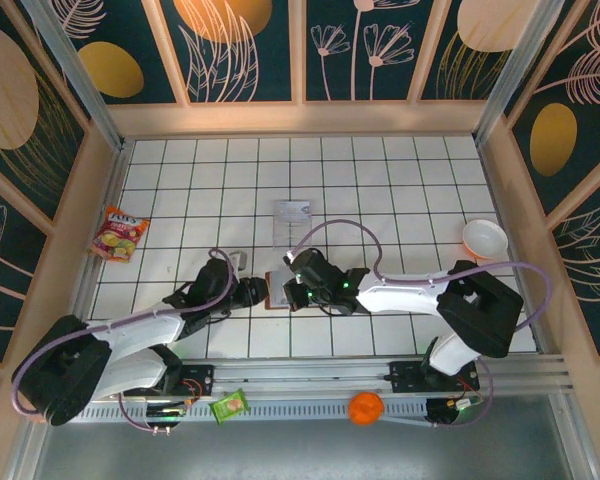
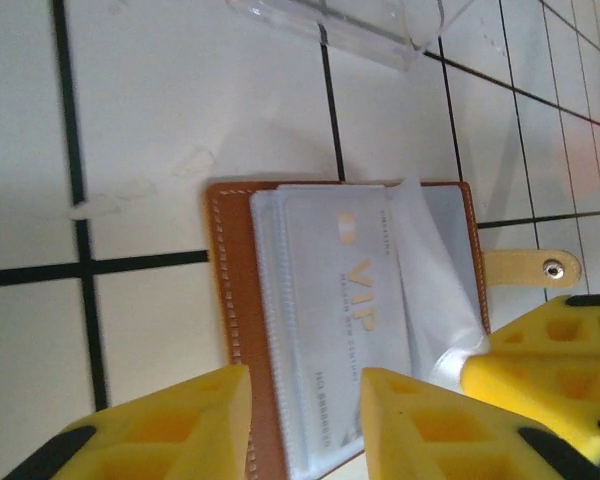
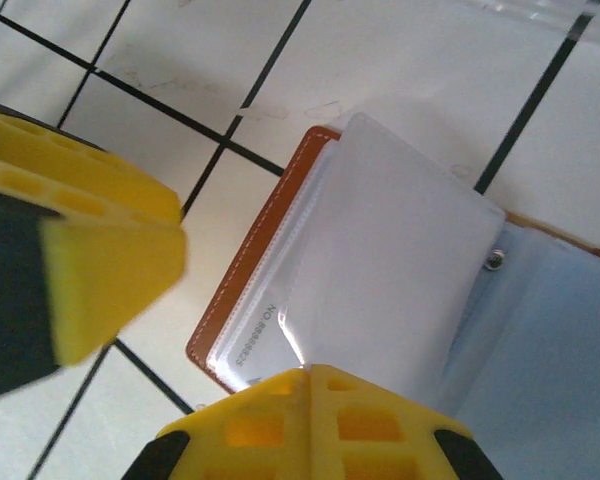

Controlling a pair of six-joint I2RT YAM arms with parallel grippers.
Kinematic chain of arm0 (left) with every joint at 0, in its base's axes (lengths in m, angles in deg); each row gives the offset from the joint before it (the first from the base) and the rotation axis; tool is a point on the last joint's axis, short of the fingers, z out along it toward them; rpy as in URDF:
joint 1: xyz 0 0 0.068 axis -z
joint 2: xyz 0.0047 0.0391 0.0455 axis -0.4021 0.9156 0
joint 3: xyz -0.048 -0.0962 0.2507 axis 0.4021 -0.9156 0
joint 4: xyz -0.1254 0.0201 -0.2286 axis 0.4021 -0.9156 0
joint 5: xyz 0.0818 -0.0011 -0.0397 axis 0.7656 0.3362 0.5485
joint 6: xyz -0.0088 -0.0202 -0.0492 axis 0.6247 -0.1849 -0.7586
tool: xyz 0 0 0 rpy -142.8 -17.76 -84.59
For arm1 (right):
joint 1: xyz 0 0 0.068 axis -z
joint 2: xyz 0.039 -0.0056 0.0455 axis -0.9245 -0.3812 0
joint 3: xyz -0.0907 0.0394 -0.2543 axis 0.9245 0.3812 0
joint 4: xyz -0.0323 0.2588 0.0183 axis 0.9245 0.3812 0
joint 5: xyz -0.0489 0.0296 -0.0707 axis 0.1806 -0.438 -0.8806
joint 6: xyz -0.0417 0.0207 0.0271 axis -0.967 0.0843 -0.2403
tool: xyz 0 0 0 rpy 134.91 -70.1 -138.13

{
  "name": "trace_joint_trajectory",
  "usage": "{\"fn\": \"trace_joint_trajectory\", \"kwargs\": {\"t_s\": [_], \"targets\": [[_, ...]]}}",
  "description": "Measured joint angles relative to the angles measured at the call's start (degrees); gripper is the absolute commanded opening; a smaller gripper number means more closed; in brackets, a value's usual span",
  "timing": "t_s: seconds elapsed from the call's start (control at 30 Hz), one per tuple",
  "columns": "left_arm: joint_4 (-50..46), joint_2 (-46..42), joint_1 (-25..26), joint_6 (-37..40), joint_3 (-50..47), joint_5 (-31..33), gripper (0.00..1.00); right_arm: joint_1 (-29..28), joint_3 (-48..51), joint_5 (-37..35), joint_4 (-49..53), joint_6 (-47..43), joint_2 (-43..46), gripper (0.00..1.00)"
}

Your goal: Take the credit cards out of the card holder

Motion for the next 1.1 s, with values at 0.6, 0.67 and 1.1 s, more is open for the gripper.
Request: {"fn": "trace_joint_trajectory", "kwargs": {"t_s": [0.6, 0.67, 1.1], "targets": [[1.5, 11.8, 3.4, -0.3, 4.9, -1.1, 0.00, -0.2, 1.8, -0.2, -0.3, 8.4, -0.2, 0.13], [2.0, 12.3, 3.4, -0.4, 5.0, -1.5, 0.00, -0.4, 3.0, -2.4, 1.5, 10.5, 0.2, 0.30], [-3.3, 14.1, 8.5, 1.0, 12.5, -2.4, 0.19, -2.2, 10.0, -16.4, 8.9, 19.4, 18.4, 0.39]]}}
